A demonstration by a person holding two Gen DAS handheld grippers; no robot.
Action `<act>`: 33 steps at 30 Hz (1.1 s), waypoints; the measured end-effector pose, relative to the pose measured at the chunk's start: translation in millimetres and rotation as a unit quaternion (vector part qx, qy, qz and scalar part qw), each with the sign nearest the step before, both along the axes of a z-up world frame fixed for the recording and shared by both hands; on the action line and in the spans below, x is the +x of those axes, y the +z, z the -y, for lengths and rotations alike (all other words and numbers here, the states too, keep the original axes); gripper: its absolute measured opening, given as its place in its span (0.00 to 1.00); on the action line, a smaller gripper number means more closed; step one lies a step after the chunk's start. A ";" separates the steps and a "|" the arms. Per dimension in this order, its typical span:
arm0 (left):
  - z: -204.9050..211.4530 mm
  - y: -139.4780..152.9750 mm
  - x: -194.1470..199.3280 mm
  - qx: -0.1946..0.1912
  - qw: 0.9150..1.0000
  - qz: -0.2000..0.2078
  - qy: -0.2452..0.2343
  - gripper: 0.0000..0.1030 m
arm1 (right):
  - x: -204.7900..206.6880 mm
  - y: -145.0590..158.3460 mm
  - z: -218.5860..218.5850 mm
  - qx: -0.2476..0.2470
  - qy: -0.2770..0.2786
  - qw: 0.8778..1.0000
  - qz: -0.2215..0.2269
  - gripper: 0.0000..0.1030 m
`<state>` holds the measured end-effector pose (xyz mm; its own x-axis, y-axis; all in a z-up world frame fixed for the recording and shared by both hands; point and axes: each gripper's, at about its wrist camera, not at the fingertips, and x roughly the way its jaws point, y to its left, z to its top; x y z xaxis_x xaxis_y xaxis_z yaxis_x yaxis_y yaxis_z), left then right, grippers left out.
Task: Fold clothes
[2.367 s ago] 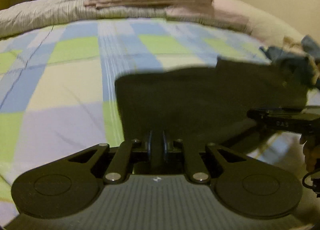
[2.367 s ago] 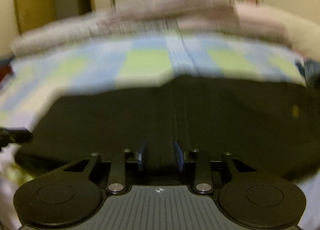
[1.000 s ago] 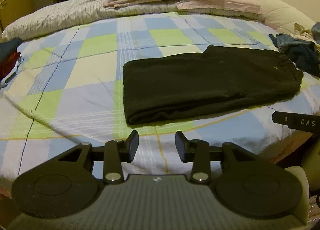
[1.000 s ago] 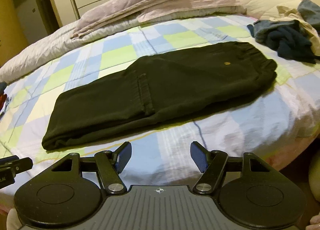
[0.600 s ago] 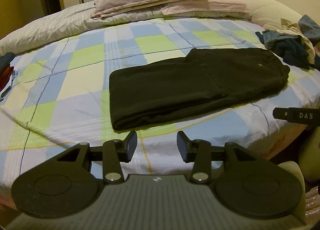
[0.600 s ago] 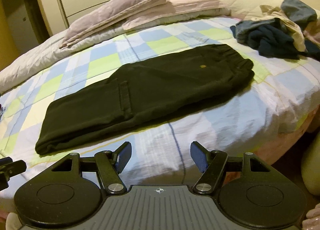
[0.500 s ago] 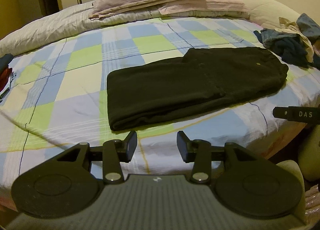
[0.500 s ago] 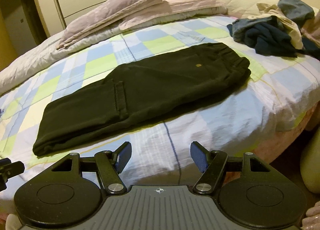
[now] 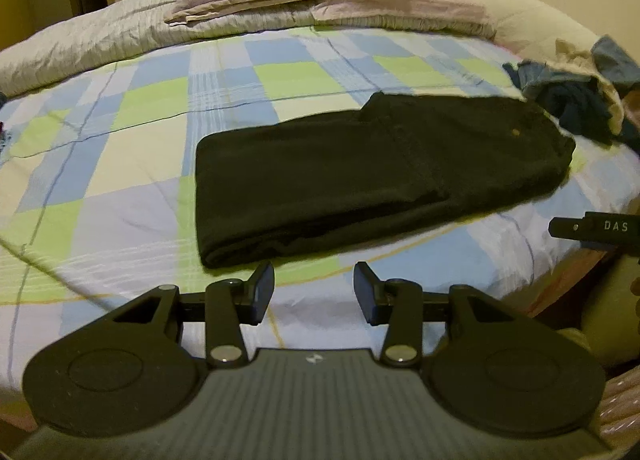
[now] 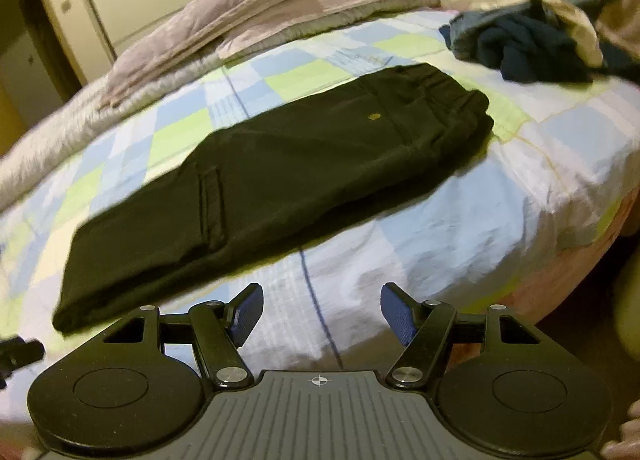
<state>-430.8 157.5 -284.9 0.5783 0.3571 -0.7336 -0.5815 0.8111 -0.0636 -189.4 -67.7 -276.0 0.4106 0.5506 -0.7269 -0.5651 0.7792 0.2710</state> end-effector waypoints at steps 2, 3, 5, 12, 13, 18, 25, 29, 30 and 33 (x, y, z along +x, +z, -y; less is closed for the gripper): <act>-9.8 -2.1 1.1 -0.010 1.000 0.015 0.000 0.38 | 16.3 -4.9 9.8 0.031 -0.020 0.999 -0.021 0.66; -15.1 -3.4 1.9 -0.014 1.000 0.023 -0.001 0.38 | 25.7 -7.9 15.9 0.053 -0.032 0.998 -0.034 0.66; -24.8 -6.2 4.1 -0.020 0.999 0.036 -0.001 0.37 | 48.6 -17.3 30.4 0.110 -0.063 0.990 -0.067 0.66; -58.0 -19.1 18.9 -0.039 0.997 0.067 0.003 0.27 | 132.9 -57.4 72.0 0.296 -0.182 0.923 -0.166 0.66; -62.6 -21.2 21.4 -0.042 0.997 0.070 0.005 0.26 | 145.2 -61.0 75.0 0.306 -0.196 0.916 -0.170 0.66; -84.3 -31.4 33.6 -0.055 0.995 0.082 0.014 0.26 | 192.9 -73.2 77.7 0.287 -0.233 0.912 -0.178 0.66; -101.7 -46.5 45.4 -0.059 0.995 0.083 0.017 0.23 | 223.8 -83.9 67.2 0.273 -0.215 0.921 -0.173 0.58; -107.7 -53.9 47.6 -0.060 0.995 0.082 0.020 0.23 | 228.2 -90.6 63.0 0.272 -0.207 0.924 -0.174 0.49; -109.3 -56.2 48.0 -0.061 0.995 0.081 0.022 0.23 | 226.8 -91.7 64.0 0.276 -0.204 0.923 -0.173 0.47; -113.3 -62.7 47.8 -0.064 0.995 0.077 0.026 0.23 | 221.3 -84.8 70.9 0.304 -0.202 0.917 -0.164 0.47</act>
